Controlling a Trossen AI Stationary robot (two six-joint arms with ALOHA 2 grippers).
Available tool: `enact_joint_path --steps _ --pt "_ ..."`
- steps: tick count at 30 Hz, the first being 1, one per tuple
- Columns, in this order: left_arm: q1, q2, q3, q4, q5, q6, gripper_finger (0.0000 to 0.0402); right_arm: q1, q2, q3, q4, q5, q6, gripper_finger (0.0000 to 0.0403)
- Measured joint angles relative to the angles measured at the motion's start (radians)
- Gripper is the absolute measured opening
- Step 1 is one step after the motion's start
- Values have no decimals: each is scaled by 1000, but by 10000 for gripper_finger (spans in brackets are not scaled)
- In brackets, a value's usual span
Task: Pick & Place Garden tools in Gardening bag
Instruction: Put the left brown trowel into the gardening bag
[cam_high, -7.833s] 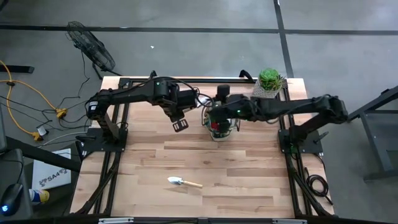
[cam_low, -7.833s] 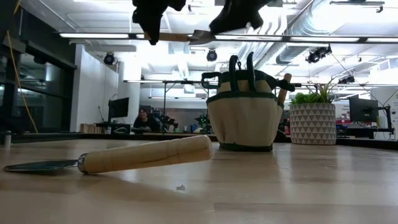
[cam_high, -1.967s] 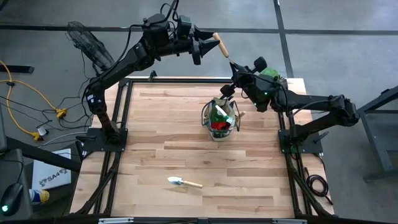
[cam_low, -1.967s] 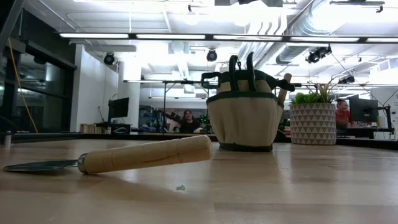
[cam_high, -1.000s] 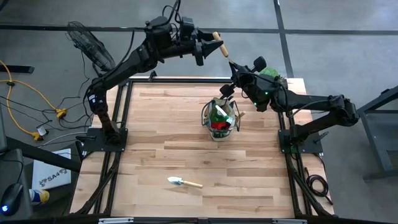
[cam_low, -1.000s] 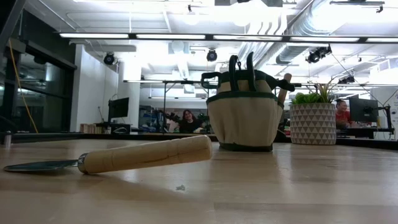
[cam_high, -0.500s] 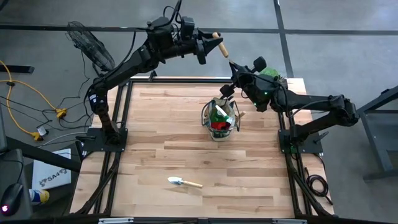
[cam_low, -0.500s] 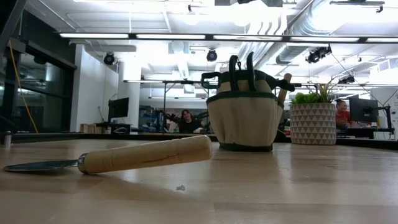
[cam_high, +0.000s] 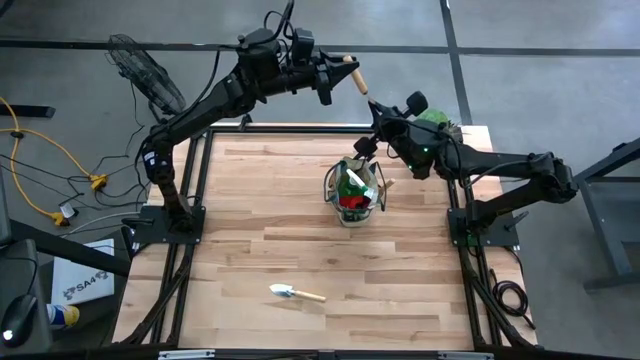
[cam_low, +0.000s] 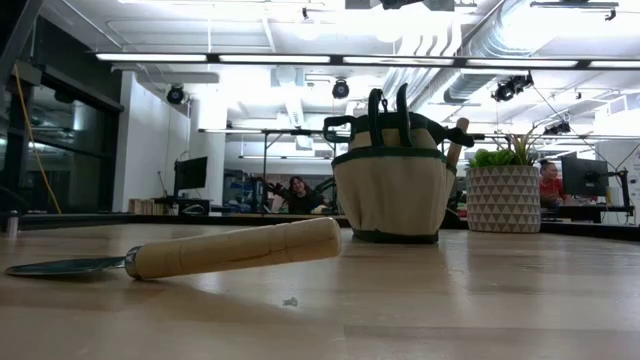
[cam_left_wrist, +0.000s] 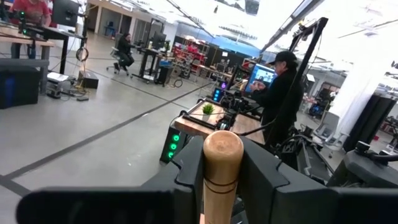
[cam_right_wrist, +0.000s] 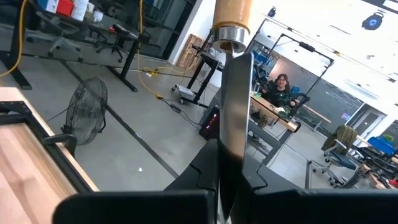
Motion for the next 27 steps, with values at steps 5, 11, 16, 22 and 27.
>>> enact_joint_path --steps 5,11,16,22,27 --pt "0 0 0 -3 -2 2 66 7 0 0 -8 -61 10 3" --pt "-1 -1 0 -18 3 26 66 22 0 0 -44 -119 56 33" --pt "1 -1 0 -53 -27 74 66 23 -4 0 -80 -162 154 97" --pt "1 -1 0 -102 -33 166 66 40 -5 0 -110 -181 239 173" --pt "34 -12 0 -216 -12 287 66 70 -18 0 -205 -183 337 201"
